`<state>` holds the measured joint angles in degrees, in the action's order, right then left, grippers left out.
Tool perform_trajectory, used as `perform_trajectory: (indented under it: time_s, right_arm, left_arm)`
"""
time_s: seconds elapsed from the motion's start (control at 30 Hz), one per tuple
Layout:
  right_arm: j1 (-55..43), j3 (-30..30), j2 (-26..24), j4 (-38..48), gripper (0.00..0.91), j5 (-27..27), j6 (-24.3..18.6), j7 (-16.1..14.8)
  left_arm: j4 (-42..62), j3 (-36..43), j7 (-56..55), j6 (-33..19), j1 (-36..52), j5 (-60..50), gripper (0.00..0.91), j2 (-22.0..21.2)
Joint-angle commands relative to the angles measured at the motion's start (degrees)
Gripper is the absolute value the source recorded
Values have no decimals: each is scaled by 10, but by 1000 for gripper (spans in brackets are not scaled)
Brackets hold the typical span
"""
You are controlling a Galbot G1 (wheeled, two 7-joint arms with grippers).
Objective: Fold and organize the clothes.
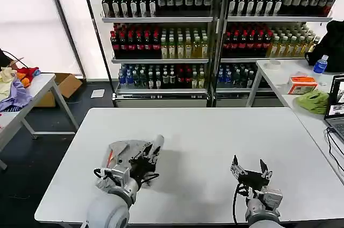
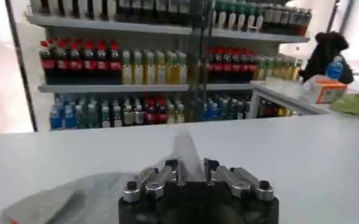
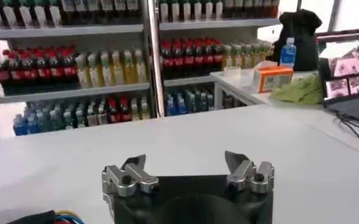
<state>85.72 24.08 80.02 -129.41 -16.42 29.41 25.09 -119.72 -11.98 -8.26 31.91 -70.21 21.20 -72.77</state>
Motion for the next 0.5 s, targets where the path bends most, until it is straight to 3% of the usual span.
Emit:
perform_trajectory:
  time_s: [0.03,0.2,0.37,0.5]
  right_arm:
    - [-36,-43,4,32,907,-36,9,1]
    - [-91,-81,-4,79,907,-181,11,1]
    - [-156,-119,-3,147,907,-263,36,-1]
    - [-208,-155,3,201,907,-312,38,11]
  left_arm:
    - [-17,16,-2,-16,23,117,907,-15]
    - [-6,-47,-20,-15,21,67,907,1]
    - [28,-134,-33,-16,6,-61,907,63]
    - [21,-179,-47,-11,-15,-57,907,98]
